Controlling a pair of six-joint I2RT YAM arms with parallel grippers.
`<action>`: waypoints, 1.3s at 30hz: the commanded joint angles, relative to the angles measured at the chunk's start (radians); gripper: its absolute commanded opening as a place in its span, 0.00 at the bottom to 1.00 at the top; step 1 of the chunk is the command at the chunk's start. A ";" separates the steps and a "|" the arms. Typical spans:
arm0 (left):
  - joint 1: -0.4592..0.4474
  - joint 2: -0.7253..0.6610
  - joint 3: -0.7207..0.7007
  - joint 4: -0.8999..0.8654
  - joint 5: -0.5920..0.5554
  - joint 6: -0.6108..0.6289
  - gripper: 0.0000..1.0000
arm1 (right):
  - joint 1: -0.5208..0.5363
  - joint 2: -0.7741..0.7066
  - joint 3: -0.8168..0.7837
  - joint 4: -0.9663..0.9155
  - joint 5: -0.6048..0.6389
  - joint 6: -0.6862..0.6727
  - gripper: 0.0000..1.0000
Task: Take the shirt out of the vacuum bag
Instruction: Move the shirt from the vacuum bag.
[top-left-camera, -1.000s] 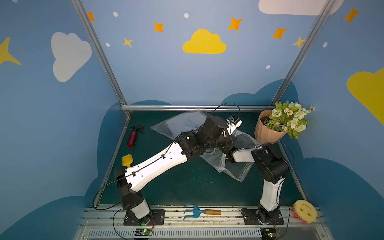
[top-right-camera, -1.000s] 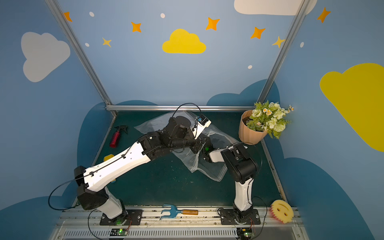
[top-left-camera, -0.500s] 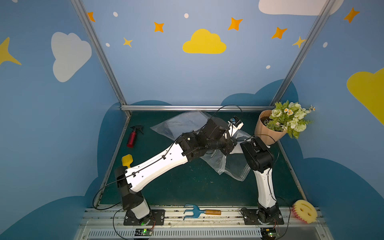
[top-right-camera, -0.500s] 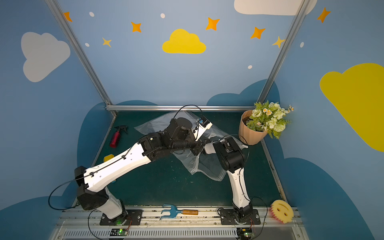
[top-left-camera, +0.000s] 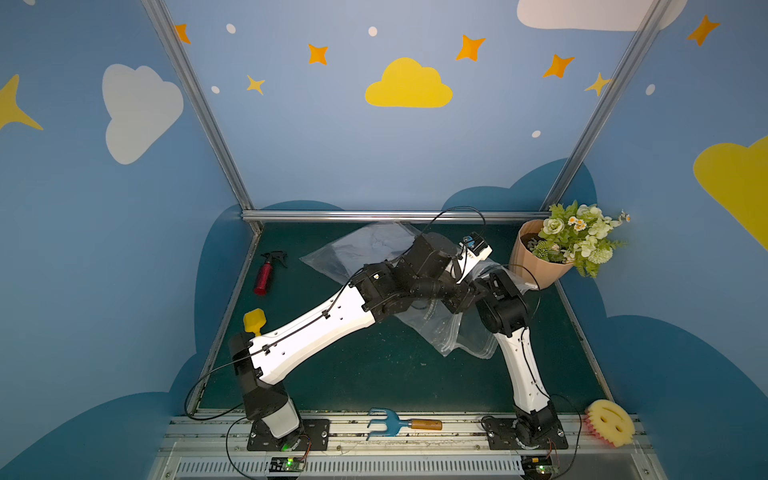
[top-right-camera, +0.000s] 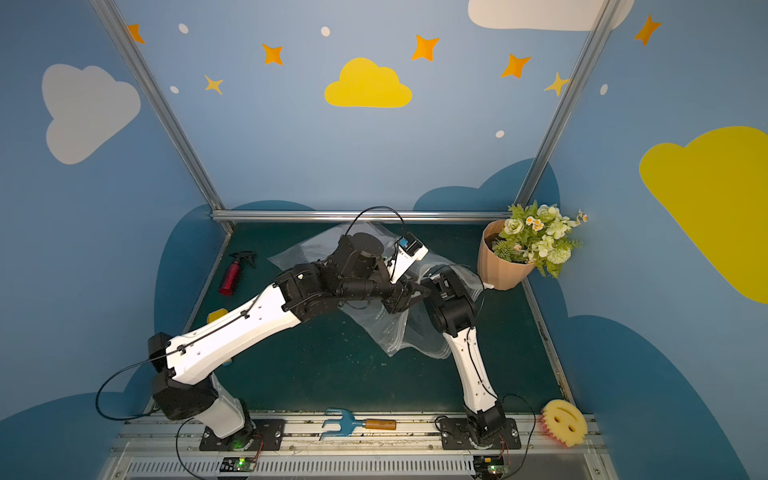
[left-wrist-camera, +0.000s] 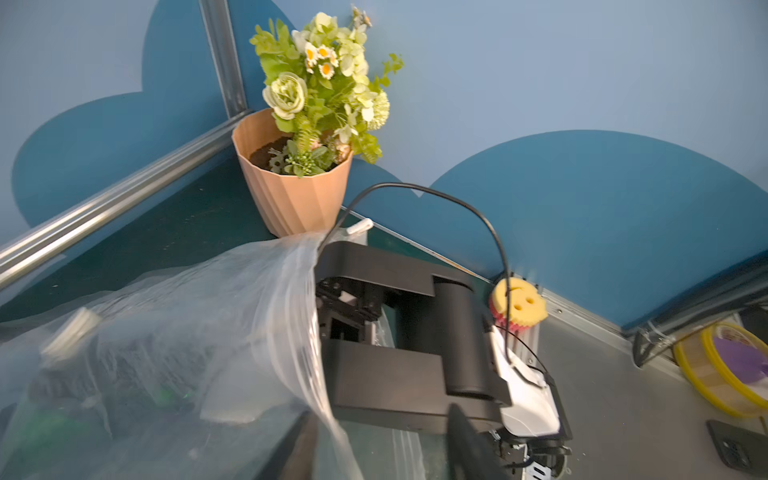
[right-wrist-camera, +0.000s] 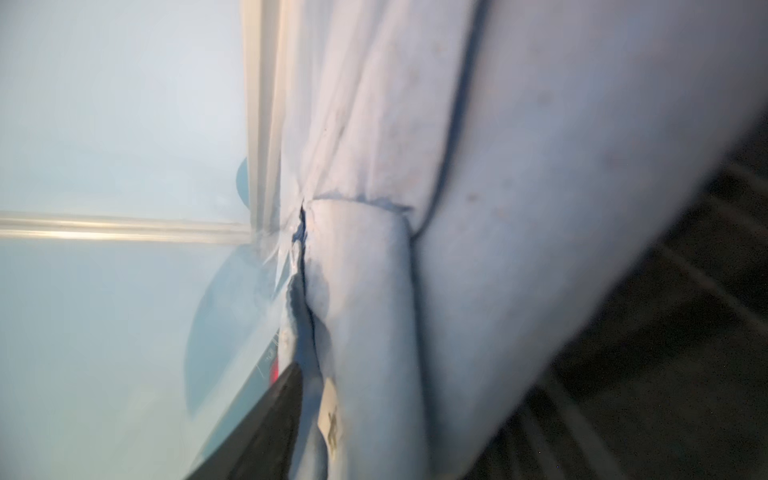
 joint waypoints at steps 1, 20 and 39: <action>0.017 -0.108 -0.087 0.103 0.042 -0.040 0.74 | 0.001 0.045 0.032 -0.071 -0.004 -0.005 0.51; 0.803 -0.260 -0.776 0.395 -0.234 -0.618 0.04 | -0.017 0.002 -0.001 -0.196 -0.088 -0.100 0.10; 1.063 0.483 -0.321 0.273 -0.023 -0.693 0.04 | -0.052 -0.019 -0.012 -0.310 -0.155 -0.158 0.11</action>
